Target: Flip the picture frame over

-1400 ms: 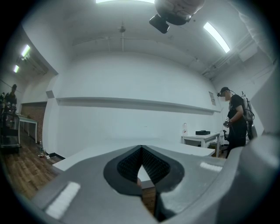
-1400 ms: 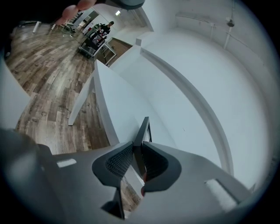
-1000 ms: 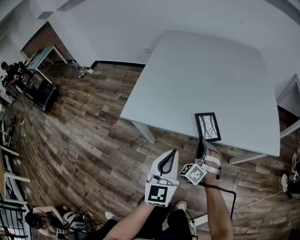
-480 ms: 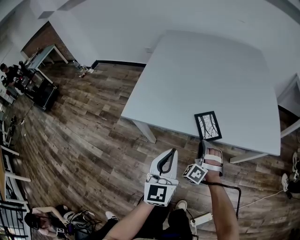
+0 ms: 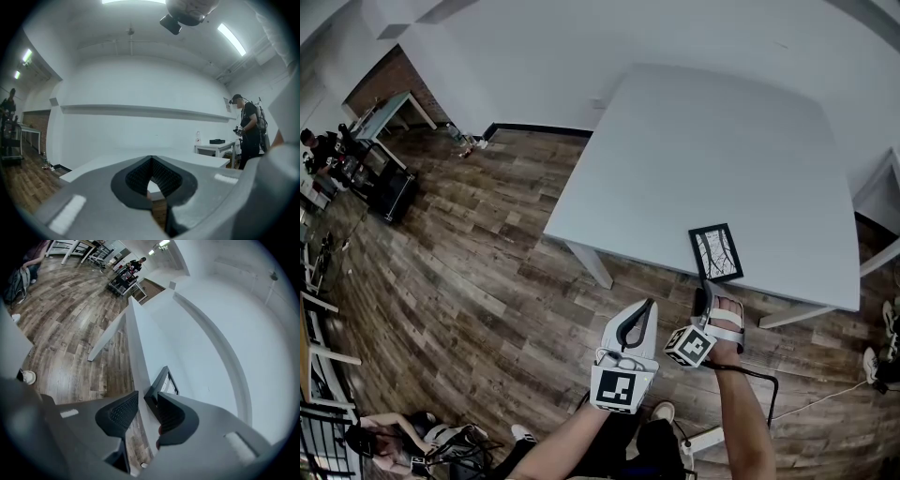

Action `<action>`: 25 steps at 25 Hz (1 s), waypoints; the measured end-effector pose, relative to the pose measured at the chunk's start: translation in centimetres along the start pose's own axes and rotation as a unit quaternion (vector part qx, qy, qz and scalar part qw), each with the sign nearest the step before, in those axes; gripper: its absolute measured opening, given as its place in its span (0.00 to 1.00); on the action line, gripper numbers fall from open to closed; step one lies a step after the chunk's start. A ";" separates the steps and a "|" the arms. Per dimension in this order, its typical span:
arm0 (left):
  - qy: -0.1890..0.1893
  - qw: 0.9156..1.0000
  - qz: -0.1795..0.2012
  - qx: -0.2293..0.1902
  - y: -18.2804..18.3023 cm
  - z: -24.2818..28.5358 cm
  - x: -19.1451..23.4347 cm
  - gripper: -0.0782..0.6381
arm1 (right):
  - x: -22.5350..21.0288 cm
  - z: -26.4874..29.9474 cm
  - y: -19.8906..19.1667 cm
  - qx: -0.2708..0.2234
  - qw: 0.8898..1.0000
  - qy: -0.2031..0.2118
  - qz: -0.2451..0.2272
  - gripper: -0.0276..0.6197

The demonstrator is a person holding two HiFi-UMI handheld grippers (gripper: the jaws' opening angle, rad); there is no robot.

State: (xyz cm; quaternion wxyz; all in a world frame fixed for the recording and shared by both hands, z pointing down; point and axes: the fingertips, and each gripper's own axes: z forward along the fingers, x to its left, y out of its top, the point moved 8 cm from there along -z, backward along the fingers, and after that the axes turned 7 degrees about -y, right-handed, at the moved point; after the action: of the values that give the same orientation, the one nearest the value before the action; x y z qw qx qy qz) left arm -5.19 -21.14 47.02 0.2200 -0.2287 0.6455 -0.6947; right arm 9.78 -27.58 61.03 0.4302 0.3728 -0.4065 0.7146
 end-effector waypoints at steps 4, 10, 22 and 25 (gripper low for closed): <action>0.002 1.000 -0.001 -0.003 0.4 0.0 0.0 0.11 | -0.7 -0.4 -0.1 -0.006 0.999 0.002 0.033 0.28; 0.003 1.000 0.001 -0.017 0.7 0.0 0.3 0.11 | -3.1 -2.3 0.3 -0.036 0.987 0.004 0.156 0.23; 0.008 0.999 -0.001 -0.041 2.0 0.7 0.0 0.11 | -10.4 -7.1 -1.9 -0.103 0.882 0.019 0.460 0.20; 0.010 0.999 0.000 -0.046 2.6 0.7 -0.1 0.11 | -11.8 -8.5 -2.3 -0.114 0.865 0.008 0.488 0.19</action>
State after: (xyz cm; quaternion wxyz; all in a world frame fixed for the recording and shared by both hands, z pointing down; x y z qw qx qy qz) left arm -4.68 -21.86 44.50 0.2033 -0.2317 0.6791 -0.6662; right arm 14.51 -22.87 47.88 0.0691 0.0695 -0.6118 0.7849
